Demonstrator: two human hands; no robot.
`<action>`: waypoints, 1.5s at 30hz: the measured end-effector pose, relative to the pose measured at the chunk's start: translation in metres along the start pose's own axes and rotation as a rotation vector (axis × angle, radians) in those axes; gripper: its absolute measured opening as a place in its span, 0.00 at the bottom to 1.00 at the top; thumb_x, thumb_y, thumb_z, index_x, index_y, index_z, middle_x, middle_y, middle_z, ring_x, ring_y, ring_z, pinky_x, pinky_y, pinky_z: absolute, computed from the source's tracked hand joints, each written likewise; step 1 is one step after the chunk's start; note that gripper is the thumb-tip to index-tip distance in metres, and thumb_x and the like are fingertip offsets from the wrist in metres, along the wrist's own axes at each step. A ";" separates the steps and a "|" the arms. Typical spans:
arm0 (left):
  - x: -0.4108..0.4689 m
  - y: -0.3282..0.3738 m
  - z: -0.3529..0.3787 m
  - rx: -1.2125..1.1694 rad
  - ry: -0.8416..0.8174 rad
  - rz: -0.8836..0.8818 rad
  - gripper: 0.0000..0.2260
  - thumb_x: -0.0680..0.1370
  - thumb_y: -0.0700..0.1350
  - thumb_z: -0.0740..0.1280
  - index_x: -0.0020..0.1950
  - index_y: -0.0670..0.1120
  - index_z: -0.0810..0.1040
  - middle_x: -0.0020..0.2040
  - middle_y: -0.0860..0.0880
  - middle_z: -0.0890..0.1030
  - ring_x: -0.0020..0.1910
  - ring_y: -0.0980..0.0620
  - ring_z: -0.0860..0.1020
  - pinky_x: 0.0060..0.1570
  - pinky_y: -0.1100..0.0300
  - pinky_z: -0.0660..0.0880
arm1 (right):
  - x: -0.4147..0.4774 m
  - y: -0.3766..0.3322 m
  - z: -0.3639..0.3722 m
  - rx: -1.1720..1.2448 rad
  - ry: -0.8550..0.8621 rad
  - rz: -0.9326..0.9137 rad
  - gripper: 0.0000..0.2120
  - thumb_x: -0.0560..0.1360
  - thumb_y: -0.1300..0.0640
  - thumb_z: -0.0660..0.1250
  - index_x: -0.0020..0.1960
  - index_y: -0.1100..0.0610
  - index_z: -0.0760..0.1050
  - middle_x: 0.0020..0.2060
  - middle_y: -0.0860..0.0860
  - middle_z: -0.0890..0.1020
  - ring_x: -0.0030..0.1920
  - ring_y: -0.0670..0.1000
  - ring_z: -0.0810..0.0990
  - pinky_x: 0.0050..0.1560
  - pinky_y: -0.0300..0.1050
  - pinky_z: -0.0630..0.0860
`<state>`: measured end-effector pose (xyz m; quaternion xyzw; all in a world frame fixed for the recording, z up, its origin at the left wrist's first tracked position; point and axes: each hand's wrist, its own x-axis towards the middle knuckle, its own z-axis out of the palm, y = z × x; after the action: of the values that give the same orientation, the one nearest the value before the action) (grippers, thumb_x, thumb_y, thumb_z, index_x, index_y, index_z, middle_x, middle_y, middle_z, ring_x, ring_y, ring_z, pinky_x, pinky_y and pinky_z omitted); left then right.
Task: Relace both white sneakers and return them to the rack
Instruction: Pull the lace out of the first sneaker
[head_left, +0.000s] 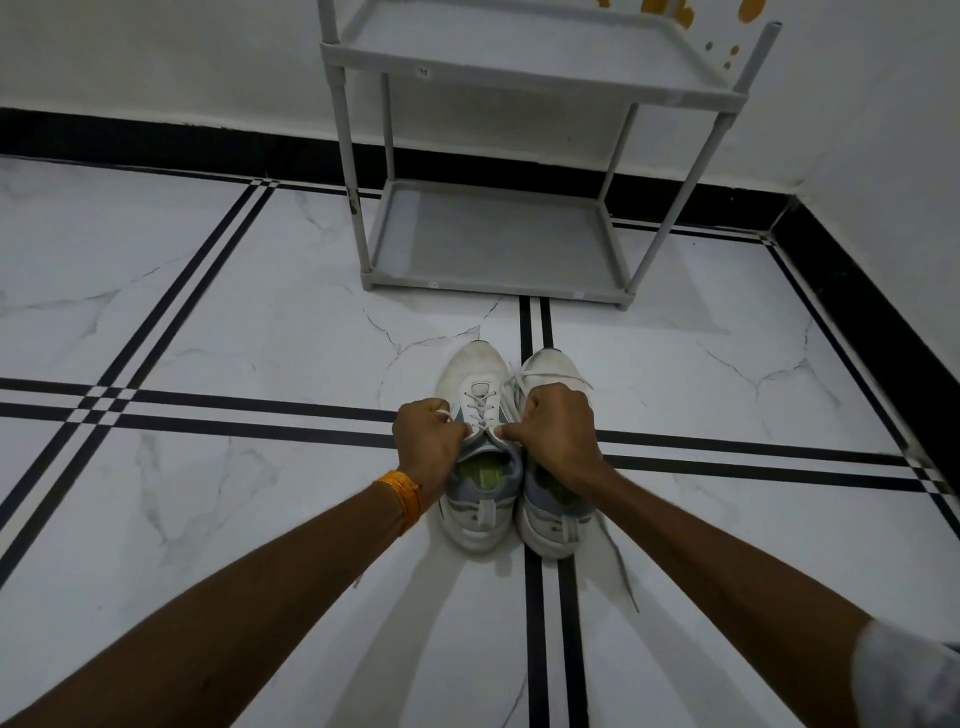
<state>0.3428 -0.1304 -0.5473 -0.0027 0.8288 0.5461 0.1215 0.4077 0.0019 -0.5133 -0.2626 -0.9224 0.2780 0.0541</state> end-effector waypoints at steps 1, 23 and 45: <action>0.001 -0.002 0.000 0.004 -0.008 0.007 0.18 0.67 0.32 0.73 0.26 0.43 0.66 0.27 0.43 0.68 0.30 0.48 0.68 0.33 0.57 0.69 | 0.000 0.000 0.000 -0.011 0.001 -0.010 0.20 0.63 0.50 0.79 0.27 0.55 0.69 0.25 0.50 0.74 0.28 0.49 0.72 0.30 0.46 0.70; -0.022 0.192 -0.069 1.257 -0.396 1.323 0.13 0.80 0.52 0.60 0.54 0.46 0.79 0.48 0.50 0.81 0.40 0.49 0.77 0.37 0.57 0.69 | 0.013 -0.132 -0.203 0.055 -0.163 -0.428 0.20 0.80 0.43 0.59 0.35 0.55 0.72 0.29 0.47 0.74 0.24 0.42 0.69 0.26 0.34 0.65; -0.007 0.215 -0.096 0.050 -0.772 0.056 0.21 0.80 0.54 0.56 0.50 0.39 0.81 0.41 0.45 0.84 0.25 0.56 0.72 0.23 0.67 0.62 | -0.001 -0.088 -0.165 0.855 -0.229 -0.037 0.07 0.71 0.59 0.64 0.34 0.57 0.75 0.28 0.49 0.70 0.30 0.47 0.67 0.30 0.40 0.62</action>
<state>0.3006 -0.1316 -0.3158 0.2287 0.7348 0.4898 0.4098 0.4091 0.0190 -0.3267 -0.1675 -0.7291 0.6608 0.0604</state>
